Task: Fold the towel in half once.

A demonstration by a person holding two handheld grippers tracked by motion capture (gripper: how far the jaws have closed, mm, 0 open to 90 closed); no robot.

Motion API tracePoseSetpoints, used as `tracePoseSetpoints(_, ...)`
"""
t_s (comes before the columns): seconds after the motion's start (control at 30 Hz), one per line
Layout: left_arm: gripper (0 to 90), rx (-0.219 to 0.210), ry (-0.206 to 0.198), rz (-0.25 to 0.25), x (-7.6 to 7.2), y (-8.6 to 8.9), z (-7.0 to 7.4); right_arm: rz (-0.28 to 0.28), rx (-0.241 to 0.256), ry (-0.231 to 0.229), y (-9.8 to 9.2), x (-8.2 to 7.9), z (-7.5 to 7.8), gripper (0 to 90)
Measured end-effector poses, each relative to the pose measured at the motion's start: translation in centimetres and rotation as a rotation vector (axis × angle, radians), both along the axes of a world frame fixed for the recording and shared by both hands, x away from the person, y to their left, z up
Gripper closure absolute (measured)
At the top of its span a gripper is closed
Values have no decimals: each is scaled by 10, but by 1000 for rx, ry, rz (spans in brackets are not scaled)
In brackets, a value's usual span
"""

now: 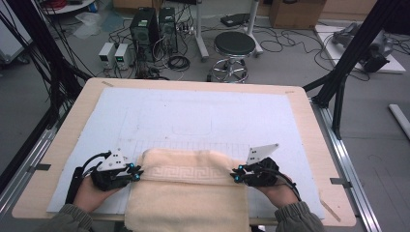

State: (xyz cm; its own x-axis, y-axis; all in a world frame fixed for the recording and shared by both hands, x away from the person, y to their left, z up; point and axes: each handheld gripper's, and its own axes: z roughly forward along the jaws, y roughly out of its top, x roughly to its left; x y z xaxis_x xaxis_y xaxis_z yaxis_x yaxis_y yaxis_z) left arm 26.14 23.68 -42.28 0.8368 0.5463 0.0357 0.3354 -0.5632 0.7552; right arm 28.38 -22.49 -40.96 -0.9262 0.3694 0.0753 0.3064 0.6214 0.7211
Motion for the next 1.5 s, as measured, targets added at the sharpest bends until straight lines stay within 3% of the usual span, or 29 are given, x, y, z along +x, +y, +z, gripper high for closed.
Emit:
tracePoseSetpoints(0.1,752,-1,20,2,-5,5,-1,1,7,3,-4,-6,-1,754)
tracePoseSetpoints(0.2,723,-7,9,12,-6,8,4,-16,29,-13,-10,-7,4,707)
tracePoseSetpoints(0.43,596,-54,-29,54,9,7,20,-64,47,-46,-10,8,13,589)
tracePoseSetpoints(0.53,527,-66,-29,67,20,1,23,-67,35,-31,-3,20,9,525)
tracePoseSetpoints(0.7,450,-51,15,69,40,-12,15,-64,26,26,8,36,-2,485)
tracePoseSetpoints(0.77,484,-51,49,65,45,-15,7,-55,21,37,11,40,-5,501)
tracePoseSetpoints(0.87,626,-25,77,37,46,-17,-1,-17,12,52,14,41,-9,601)
tracePoseSetpoints(0.97,746,8,57,23,43,-20,-3,23,-4,22,18,39,-8,741)
tracePoseSetpoints(1.03,814,-2,37,24,40,-19,0,30,8,10,17,38,-6,785)
tracePoseSetpoints(1.17,850,-31,19,37,35,-14,6,16,22,-3,13,33,0,787)
tracePoseSetpoints(1.5,858,-48,-22,22,11,-8,20,31,47,-29,6,19,19,788)
